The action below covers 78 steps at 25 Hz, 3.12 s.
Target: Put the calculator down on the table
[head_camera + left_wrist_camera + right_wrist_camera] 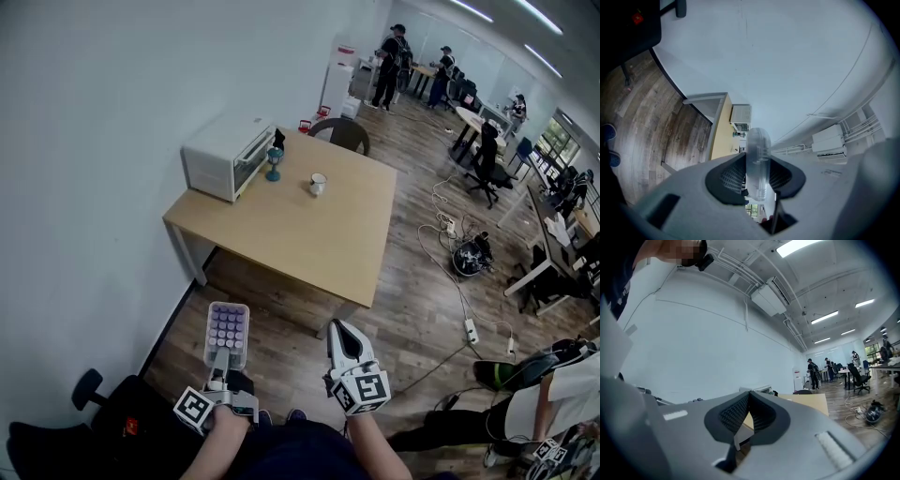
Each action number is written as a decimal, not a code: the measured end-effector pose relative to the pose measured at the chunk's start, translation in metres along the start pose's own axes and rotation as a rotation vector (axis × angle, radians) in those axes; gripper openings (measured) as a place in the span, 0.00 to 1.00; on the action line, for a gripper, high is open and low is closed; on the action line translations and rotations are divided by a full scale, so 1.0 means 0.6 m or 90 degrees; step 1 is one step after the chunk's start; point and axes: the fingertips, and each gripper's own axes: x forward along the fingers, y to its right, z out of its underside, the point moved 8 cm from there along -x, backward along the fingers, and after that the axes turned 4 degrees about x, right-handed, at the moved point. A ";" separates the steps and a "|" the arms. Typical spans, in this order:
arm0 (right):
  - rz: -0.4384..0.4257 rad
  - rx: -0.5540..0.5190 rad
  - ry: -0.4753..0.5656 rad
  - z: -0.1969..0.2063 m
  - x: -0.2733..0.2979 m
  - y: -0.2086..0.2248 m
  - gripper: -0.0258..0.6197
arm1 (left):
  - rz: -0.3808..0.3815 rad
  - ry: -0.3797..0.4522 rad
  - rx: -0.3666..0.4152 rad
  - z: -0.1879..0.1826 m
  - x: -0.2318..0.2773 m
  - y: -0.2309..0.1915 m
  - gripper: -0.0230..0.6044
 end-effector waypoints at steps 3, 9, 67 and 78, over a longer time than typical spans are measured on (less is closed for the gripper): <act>0.009 0.014 0.003 0.004 0.002 -0.019 0.05 | 0.003 -0.008 -0.003 -0.013 -0.005 0.001 0.20; 0.025 0.019 -0.001 0.016 0.001 -0.037 0.05 | -0.012 -0.012 -0.015 -0.033 -0.008 -0.007 0.20; -0.025 0.002 -0.023 -0.041 0.644 0.387 0.05 | -0.047 -0.040 -0.006 0.008 0.795 -0.008 0.20; 0.015 -0.001 0.000 -0.061 0.791 0.387 0.05 | -0.058 -0.089 0.015 -0.080 0.913 -0.016 0.20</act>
